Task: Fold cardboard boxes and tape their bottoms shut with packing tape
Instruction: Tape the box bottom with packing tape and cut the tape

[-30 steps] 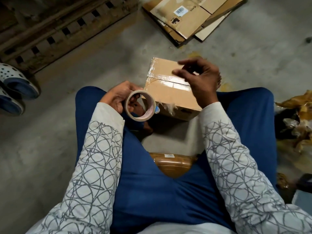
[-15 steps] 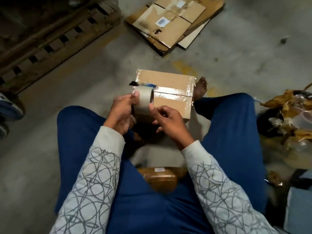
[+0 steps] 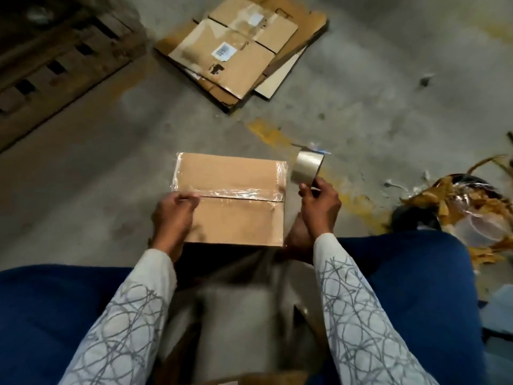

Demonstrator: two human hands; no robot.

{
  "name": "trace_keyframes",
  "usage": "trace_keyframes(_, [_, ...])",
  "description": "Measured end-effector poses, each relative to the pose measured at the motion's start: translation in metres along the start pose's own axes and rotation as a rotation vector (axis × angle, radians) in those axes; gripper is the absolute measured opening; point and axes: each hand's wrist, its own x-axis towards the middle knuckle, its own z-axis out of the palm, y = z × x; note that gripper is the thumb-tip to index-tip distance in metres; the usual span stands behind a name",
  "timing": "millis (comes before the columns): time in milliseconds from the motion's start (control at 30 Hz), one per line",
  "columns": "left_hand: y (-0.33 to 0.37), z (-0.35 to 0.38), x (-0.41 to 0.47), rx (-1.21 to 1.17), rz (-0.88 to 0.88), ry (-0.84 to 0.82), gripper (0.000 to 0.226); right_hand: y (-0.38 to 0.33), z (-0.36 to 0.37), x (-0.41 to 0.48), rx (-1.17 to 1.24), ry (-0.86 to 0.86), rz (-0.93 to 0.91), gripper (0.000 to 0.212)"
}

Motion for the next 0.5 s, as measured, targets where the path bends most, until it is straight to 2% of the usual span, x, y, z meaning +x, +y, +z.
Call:
trace_keyframes(100, [-0.025, -0.001, 0.051, 0.324, -0.075, 0.303, 0.038, 0.035, 0.026, 0.067, 0.018, 0.098, 0.075, 0.03])
trace_keyframes(167, [-0.038, 0.008, 0.074, 0.387, -0.095, 0.373, 0.048, 0.066, 0.049, 0.1, -0.021, 0.083, 0.153, 0.031])
trace_keyframes(333, [-0.071, 0.042, 0.114, 0.389, -0.091, 0.225, 0.056, 0.149, 0.107, 0.144, -0.09, -0.117, 0.36, 0.038])
trace_keyframes(500, [-0.077, 0.058, 0.125, 0.457, -0.063, 0.308, 0.056, 0.163, 0.131, 0.158, -0.166, -0.204, 0.385, 0.038])
